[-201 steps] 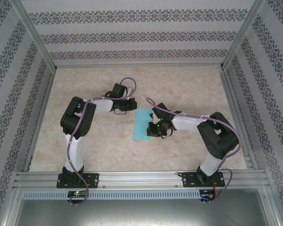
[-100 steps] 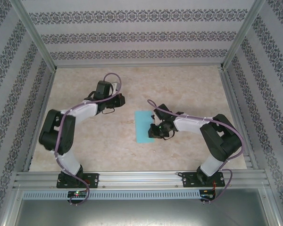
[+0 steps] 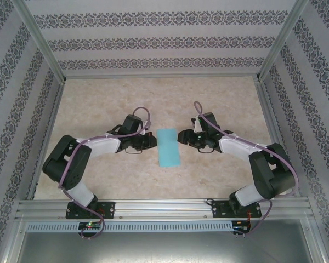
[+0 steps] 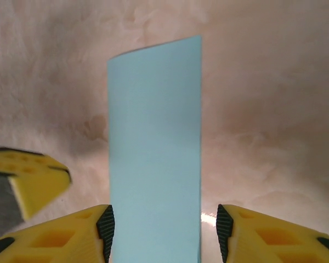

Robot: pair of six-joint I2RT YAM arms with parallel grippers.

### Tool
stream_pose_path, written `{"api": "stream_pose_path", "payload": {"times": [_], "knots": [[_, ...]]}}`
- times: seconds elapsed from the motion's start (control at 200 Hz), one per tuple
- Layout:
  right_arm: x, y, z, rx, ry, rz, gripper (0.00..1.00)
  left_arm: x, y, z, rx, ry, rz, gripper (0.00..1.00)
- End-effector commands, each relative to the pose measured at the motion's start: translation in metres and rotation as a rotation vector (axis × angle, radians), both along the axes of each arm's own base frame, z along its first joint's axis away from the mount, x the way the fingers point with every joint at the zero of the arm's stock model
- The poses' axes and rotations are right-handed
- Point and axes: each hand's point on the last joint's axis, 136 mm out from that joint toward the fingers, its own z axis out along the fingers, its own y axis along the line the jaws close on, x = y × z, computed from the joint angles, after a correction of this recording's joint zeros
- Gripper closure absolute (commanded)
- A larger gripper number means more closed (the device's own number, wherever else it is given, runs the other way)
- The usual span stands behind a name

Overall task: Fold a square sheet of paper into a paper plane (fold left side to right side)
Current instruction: First fold the square sheet of paper in half at the center of the table, then fold the triangle a second time at the center of the table.

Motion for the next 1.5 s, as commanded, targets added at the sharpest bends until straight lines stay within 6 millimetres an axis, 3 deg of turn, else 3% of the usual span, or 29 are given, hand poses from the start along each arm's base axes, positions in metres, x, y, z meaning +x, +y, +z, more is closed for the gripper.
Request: {"api": "stream_pose_path", "payload": {"times": [0.0, 0.205, 0.315, 1.009, 1.239, 1.494], "knots": [[0.004, 0.016, 0.007, 0.114, 0.008, 0.013, 0.50, 0.003, -0.026, 0.008, -0.078, 0.006, -0.024, 0.93], [-0.006, 0.030, -0.011, 0.115, 0.102, 0.069, 0.76, 0.002, -0.040, 0.002, -0.082, 0.028, -0.055, 0.93], [-0.008, 0.037, -0.019, 0.100, 0.131, 0.085, 0.83, 0.000, -0.041, -0.006, -0.060, 0.038, -0.056, 0.93], [-0.019, 0.017, -0.023, 0.004, 0.160, 0.072, 0.72, -0.010, -0.010, -0.043, 0.126, 0.088, 0.013, 0.97], [-0.037, 0.007, -0.022, -0.014, 0.199, 0.080, 0.65, -0.017, -0.002, -0.052, 0.146, 0.097, 0.030, 0.98], [-0.062, 0.005, -0.026, -0.001, 0.319, 0.102, 0.65, -0.020, -0.002, -0.054, 0.144, 0.096, 0.030, 0.99]]}}
